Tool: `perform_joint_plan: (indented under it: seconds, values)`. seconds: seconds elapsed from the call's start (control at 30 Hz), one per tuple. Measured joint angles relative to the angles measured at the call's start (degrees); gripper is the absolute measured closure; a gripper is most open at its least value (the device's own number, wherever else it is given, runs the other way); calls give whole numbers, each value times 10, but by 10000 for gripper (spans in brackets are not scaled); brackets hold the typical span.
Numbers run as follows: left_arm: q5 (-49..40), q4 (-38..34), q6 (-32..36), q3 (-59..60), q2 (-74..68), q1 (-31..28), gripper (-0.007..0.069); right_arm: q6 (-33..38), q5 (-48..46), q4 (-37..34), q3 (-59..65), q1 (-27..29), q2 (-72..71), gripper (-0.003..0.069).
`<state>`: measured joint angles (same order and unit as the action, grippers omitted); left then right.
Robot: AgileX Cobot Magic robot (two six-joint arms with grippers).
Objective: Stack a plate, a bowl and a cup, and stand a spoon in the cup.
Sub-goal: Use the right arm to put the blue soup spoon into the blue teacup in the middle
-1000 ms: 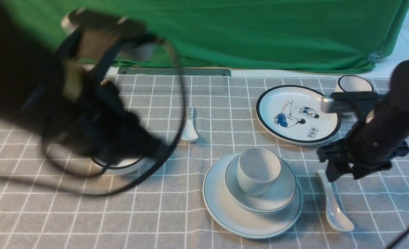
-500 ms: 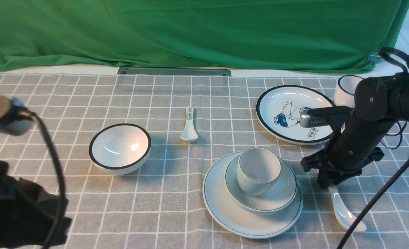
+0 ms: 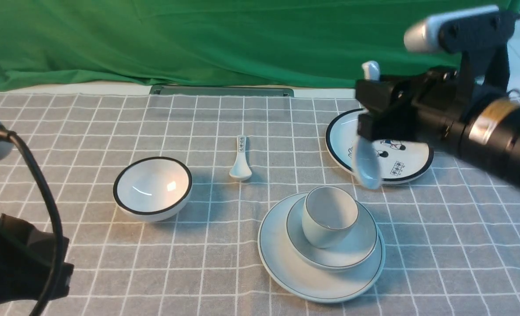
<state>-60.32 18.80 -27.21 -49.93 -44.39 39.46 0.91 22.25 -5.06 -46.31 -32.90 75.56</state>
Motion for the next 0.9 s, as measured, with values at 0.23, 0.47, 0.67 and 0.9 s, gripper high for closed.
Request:
perform_joint_plan:
  seconds: [0.23,0.47,0.67,0.9]
  values:
    - [5,9,0,0,0,0,615,-2,173,-1,68,-37,65,474]
    - [8,11,0,0,0,0,615,-1,212,-2,70,-37,133,474]
    - [9,12,0,0,0,0,615,2,212,-2,71,-37,168,469]
    - [9,20,0,0,0,0,615,3,200,-2,71,-37,181,351]
